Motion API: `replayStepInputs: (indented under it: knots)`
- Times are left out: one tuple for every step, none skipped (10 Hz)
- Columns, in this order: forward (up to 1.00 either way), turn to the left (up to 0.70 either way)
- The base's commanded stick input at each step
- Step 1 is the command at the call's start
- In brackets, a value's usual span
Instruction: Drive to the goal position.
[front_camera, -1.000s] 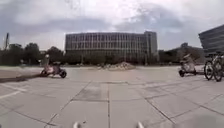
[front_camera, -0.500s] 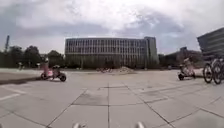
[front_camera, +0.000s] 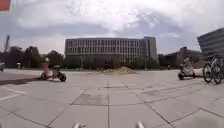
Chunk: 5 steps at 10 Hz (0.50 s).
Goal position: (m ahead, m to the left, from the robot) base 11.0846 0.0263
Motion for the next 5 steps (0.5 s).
replayStepInputs:
  knots:
    - [0.0,0.0]
    - [0.38,0.0]
    - [0.7,0.0]
    - [0.7,0.0]
    - [0.7,0.0]
